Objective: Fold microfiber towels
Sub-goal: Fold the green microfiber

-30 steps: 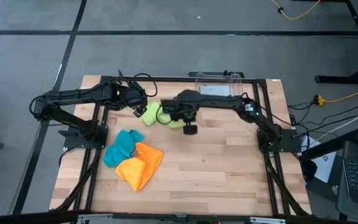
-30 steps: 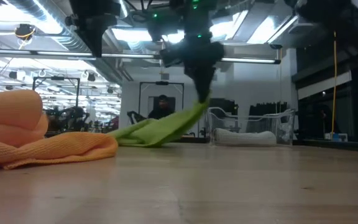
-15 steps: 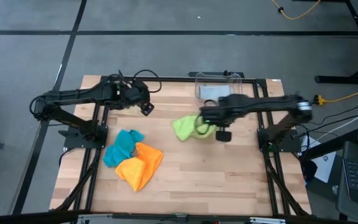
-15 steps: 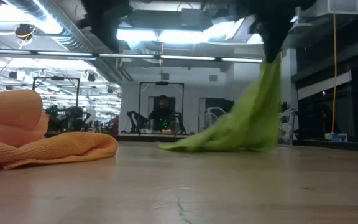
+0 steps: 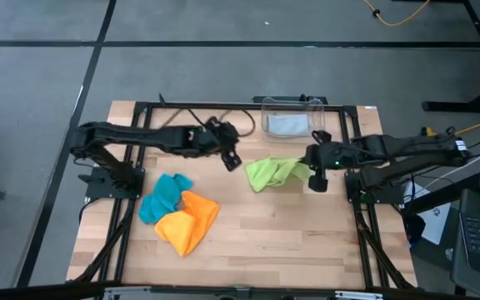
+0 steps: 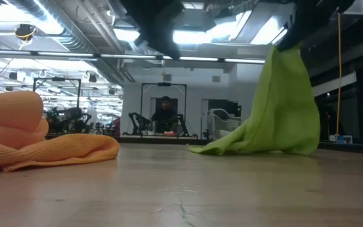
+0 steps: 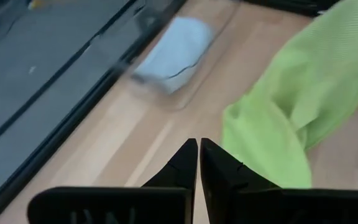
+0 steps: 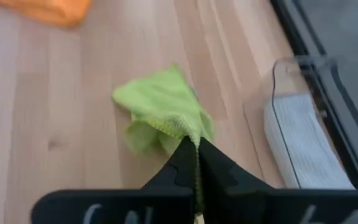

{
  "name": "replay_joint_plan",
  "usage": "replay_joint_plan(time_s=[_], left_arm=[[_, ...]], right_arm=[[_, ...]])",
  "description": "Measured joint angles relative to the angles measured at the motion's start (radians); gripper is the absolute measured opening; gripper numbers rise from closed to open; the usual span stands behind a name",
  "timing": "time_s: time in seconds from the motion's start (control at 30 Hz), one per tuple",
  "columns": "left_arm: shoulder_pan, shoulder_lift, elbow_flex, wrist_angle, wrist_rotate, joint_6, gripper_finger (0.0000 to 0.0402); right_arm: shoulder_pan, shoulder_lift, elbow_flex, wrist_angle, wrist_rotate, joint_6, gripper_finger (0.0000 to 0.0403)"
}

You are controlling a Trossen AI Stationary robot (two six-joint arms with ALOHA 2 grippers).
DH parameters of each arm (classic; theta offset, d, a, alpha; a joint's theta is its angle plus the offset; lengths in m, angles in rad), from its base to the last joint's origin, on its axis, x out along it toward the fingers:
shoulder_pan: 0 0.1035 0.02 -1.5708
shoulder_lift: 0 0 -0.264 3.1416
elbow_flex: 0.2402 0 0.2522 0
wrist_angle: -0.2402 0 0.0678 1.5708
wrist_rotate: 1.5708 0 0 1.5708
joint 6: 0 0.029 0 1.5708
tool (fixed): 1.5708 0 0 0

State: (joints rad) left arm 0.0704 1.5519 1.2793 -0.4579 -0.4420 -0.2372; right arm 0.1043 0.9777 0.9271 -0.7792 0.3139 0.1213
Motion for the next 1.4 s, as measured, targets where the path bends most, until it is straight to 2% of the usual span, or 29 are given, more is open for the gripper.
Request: replay_joint_plan(time_s=[0.17,0.33,0.43,0.6,0.67,0.77,0.93,1.1,1.4], left_arm=[[-0.042,0.09,-0.001,0.191,0.004,0.152,0.0014],[-0.073,0.152,-0.001,0.369,0.004,0.298,0.0014],[-0.082,0.178,-0.001,0.489,0.015,0.326,0.0014],[-0.081,0.219,-0.001,0.669,0.185,0.329,0.0014],[-0.077,0.228,-0.001,0.708,0.239,0.348,0.0014],[-0.071,0.229,-0.001,0.71,0.232,0.382,0.0026],[-0.055,0.229,-0.001,0.76,0.195,0.405,0.0077],[-0.037,0.236,-0.001,0.775,0.232,0.356,0.0119],[-0.055,0.282,0.003,0.882,0.219,0.355,0.0126]], right_arm=[[-0.004,-0.043,-0.103,0.19,0.001,-0.026,0.0003],[-0.01,-0.044,-0.111,0.26,0.001,-0.046,0.0003],[-0.01,-0.045,-0.1,0.306,0.008,-0.059,0.0003],[-0.01,-0.037,-0.074,0.333,0.098,-0.107,0.0003],[-0.01,-0.036,-0.074,0.349,0.157,-0.108,0.0003],[-0.01,-0.037,-0.072,0.357,0.209,-0.108,0.0004],[-0.01,-0.037,-0.072,0.358,0.229,-0.106,0.0004],[-0.01,-0.037,-0.072,0.375,0.275,-0.108,0.0004],[-0.068,0.002,-0.071,0.425,0.285,-0.104,0.0004]])
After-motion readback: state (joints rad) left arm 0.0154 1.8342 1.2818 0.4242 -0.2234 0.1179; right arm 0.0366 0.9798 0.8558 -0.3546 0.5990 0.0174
